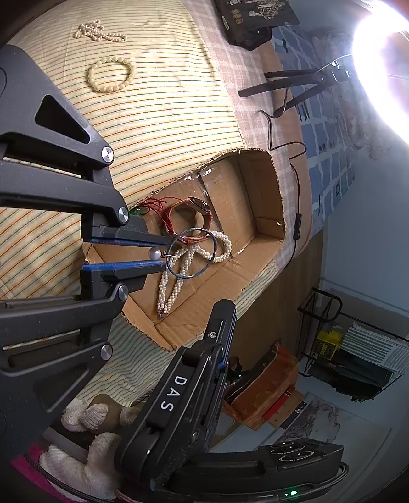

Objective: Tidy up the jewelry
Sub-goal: 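Open both grippers to drop the pearl earrings into the box, then move both tools back over the pearl necklace and bead bracelet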

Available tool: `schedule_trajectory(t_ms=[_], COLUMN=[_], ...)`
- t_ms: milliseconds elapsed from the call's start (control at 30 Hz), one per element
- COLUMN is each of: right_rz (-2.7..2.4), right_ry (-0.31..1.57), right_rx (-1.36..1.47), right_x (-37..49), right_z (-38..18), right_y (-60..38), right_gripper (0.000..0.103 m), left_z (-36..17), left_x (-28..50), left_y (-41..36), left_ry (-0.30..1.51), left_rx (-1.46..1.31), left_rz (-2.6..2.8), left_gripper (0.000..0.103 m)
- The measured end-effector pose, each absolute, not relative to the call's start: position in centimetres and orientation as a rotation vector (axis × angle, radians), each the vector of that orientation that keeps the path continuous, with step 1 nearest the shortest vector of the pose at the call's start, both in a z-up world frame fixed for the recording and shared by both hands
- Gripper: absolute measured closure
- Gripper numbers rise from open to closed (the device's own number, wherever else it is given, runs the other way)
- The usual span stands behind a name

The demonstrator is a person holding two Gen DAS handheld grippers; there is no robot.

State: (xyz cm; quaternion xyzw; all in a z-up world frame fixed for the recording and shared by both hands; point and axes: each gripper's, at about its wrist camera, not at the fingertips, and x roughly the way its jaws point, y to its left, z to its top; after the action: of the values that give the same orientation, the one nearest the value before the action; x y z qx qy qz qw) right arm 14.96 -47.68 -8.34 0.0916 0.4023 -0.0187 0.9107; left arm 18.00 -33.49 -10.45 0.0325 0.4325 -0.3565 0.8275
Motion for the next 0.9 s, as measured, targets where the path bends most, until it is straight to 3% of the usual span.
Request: schedule_trajectory(t_ms=[33,100,133,200,233,300,333,400,467,533,600,900], right_rz=[-0.037,-0.044,-0.047,-0.059,-0.064,-0.087,-0.094,-0.112,-0.13,-0.132,-0.143,-0.154], right_ry=[0.829,0.819,0.814,0.808,0.806,0.788,0.781,0.765,0.747,0.737,0.739,0.727], right_rx=[0.19,0.186,0.183,0.177,0.177,0.181,0.183,0.185,0.183,0.181,0.172,0.177], right_x=[14.9,14.9,14.8,14.8,14.8,14.7,14.7,14.6,14.5,14.4,14.5,14.5], right_z=[-8.3,-8.2,-8.1,-8.0,-7.9,-7.7,-7.5,-7.2,-6.9,-6.6,-6.5,-6.0], right_y=[-47.7,-47.7,-47.7,-47.7,-47.8,-48.0,-48.1,-48.3,-48.2,-48.1,-48.0,-47.5], right_gripper=[0.092,0.071,0.07,0.066,0.062,0.041,0.037,0.019,0.01,0.008,0.0,0.0], left_z=[-10.5,-10.5,-10.5,-10.5,-10.5,-10.4,-10.4,-10.4,-10.4,-10.3,-10.2,-9.7], left_x=[18.0,17.9,17.9,17.8,17.8,17.7,17.7,17.6,17.6,17.6,17.6,17.4], left_y=[-33.5,-33.6,-33.6,-33.6,-33.5,-33.5,-33.5,-33.4,-33.3,-33.1,-33.0,-32.0], left_ry=[0.917,0.918,0.92,0.918,0.911,0.908,0.91,0.912,0.912,0.907,0.907,0.902], left_rx=[0.07,0.075,0.079,0.083,0.08,0.088,0.092,0.094,0.1,0.097,0.097,0.111], left_rz=[-0.759,-0.763,-0.762,-0.757,-0.755,-0.752,-0.752,-0.749,-0.741,-0.732,-0.729,-0.71], left_gripper=[0.097,0.095,0.091,0.056,0.053,0.053,0.053,0.051,0.04,0.031,0.031,0.03])
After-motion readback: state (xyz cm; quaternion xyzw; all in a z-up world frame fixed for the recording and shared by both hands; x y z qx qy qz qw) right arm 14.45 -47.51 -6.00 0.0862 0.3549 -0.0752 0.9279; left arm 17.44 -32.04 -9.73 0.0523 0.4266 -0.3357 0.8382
